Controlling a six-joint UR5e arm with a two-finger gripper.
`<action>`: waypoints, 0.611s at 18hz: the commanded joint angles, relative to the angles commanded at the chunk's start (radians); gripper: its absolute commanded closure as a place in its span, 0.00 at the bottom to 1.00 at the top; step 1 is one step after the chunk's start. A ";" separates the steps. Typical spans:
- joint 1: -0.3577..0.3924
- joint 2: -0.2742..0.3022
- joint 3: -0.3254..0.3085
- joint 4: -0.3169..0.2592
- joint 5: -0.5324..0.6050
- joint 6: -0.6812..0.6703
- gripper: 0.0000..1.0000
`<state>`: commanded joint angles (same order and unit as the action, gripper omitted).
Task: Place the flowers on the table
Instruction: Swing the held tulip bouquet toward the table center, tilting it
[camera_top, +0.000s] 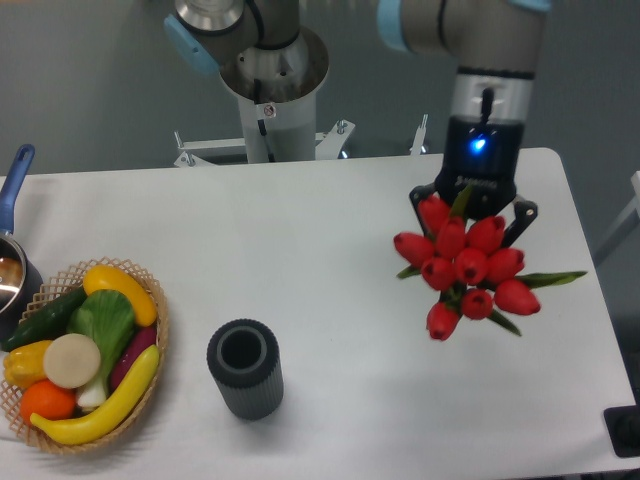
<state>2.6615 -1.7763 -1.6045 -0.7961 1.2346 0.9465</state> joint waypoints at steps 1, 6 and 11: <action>-0.009 -0.011 -0.002 0.000 0.025 0.002 0.69; -0.084 -0.066 -0.018 -0.003 0.276 0.089 0.69; -0.107 -0.147 -0.012 -0.002 0.420 0.127 0.68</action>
<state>2.5541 -1.9234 -1.6168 -0.7977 1.6550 1.0738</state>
